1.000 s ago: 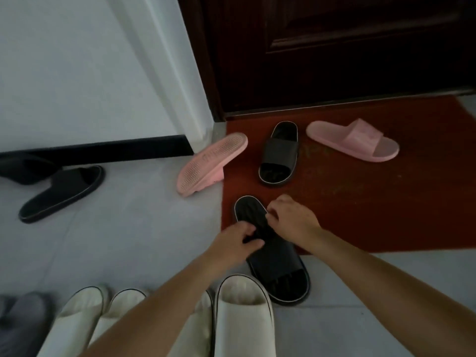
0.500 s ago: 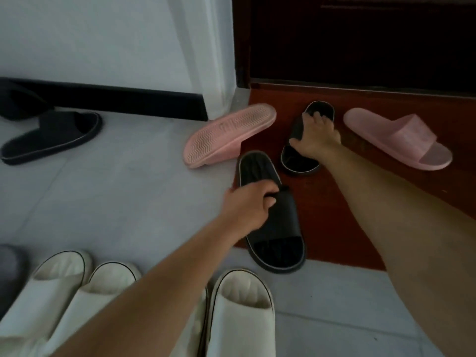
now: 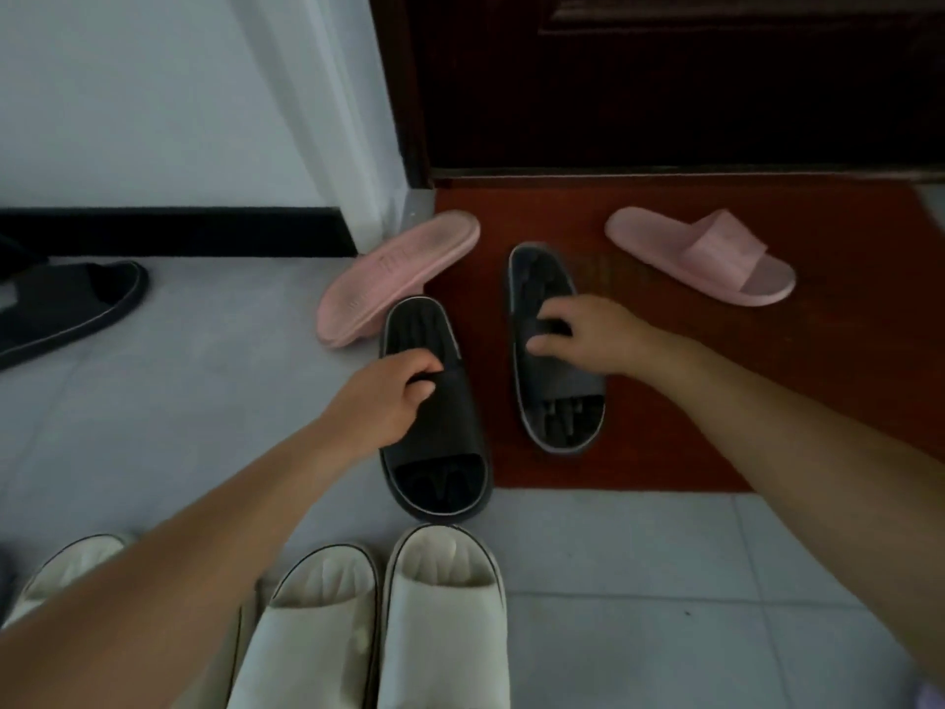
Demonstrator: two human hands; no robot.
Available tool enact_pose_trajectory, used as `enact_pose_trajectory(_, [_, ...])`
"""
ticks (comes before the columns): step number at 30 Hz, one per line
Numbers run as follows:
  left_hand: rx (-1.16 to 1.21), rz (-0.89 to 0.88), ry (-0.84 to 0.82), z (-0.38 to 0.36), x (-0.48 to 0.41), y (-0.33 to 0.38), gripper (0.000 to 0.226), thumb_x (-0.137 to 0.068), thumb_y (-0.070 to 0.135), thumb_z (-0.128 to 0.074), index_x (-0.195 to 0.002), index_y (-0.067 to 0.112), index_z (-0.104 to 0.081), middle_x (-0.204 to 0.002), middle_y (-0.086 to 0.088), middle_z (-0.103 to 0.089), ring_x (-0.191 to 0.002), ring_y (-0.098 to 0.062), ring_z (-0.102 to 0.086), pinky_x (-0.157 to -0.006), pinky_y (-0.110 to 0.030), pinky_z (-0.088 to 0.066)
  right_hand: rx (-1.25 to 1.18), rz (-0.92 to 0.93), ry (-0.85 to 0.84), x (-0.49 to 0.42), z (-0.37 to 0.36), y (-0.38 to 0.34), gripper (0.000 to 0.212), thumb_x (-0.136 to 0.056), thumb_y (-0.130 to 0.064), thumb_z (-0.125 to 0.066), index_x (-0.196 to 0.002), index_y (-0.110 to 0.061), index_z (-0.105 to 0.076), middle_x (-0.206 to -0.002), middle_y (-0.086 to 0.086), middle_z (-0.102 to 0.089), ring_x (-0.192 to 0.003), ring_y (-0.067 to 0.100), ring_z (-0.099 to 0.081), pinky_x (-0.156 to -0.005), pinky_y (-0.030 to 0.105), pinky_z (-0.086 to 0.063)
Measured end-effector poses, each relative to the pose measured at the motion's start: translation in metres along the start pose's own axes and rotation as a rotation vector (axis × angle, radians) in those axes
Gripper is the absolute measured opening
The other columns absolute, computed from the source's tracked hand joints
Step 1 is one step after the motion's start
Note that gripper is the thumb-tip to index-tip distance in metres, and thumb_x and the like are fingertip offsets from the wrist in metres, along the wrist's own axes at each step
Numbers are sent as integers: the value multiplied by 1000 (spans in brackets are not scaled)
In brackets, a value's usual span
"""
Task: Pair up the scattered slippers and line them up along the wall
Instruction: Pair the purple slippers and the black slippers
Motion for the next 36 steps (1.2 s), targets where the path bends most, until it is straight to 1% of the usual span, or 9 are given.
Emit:
enact_pose_trajectory(3, [17, -56, -9, 1, 4, 18, 17, -94, 18, -51, -108, 21, -59, -100, 7, -55, -93, -14, -54, -80, -27, -37, -30, 50, -80, 38, -15, -21, 22, -84, -54, -58, -90, -33, -52, -84, -10, -53, -85, 16, -57, -67, 30, -40])
enact_pose_trajectory(6, [-28, -168, -67, -11, 10, 53, 15, -92, 17, -53, -103, 23, -62, -97, 9, -57, -94, -14, -55, -80, -27, -39, 43, 53, -60, 77, -22, -20, 30, -84, -52, -58, -101, -28, -57, -92, -5, -57, -92, 18, -57, -71, 30, -38])
enact_pose_trajectory(9, [5, -226, -178, -36, 25, 92, 15, -92, 20, -53, -103, 27, -60, -95, 10, -58, -91, -13, -57, -77, -28, -42, 56, -3, -50, 123, -20, -6, 40, -85, -53, -58, -110, -22, -58, -106, 1, -63, -99, 19, -55, -73, 30, -37])
enact_pose_trajectory(14, [49, -297, -328, -103, 78, 142, 11, -93, 26, -50, -97, 34, -56, -94, 9, -61, -86, -12, -57, -72, -30, -44, -5, -119, -130, 222, -40, 25, 31, -84, -54, -57, -100, -28, -57, -93, -11, -53, -94, 12, -50, -75, 27, -36])
enact_pose_trajectory(17, [69, -318, -436, -143, 125, 144, 9, -91, 28, -50, -96, 36, -55, -93, 13, -58, -90, -11, -56, -72, -27, -40, -35, -166, -188, 275, -75, 32, 33, -84, -54, -58, -104, -27, -59, -100, -7, -60, -100, 14, -53, -81, 27, -39])
enact_pose_trajectory(22, [-18, -248, -623, -185, 154, 136, 19, -94, 27, -49, -111, 26, -58, -113, 0, -64, -104, -20, -59, -81, -27, -42, -75, -277, -325, 306, -126, 27, 44, -83, -49, -61, -119, -25, -58, -118, 1, -59, -113, 19, -52, -90, 27, -38])
enact_pose_trajectory(27, [-17, -212, -667, -196, 146, 127, 27, -95, 28, -50, -120, 25, -58, -122, -1, -62, -110, -20, -58, -91, -29, -45, -89, -306, -333, 300, -129, 31, 40, -82, -44, -63, -115, -23, -59, -115, -1, -60, -106, 18, -55, -77, 23, -33])
enact_pose_trajectory(32, [-38, -274, -677, -189, 139, 124, 31, -92, 34, -52, -122, 25, -57, -123, 1, -61, -110, -18, -58, -87, -26, -43, -84, -263, -417, 284, -130, 31, 40, -79, -45, -66, -111, -21, -61, -108, -3, -61, -100, 17, -58, -81, 26, -43])
enact_pose_trajectory(36, [-30, -253, -508, -150, 97, 120, 28, -90, 37, -54, -110, 18, -61, -111, -4, -66, -101, -22, -62, -86, -31, -49, -252, -342, -283, 253, -98, 41, 34, -73, -53, -72, -94, -27, -65, -85, -16, -62, -81, 2, -61, -78, 18, -48])
Point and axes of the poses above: each hand's wrist, its own x-axis away from the middle knuckle, its own z-axis out of the back of the hand, y = z × x, the point moved 5 cm from there along -x, towards the middle knuckle
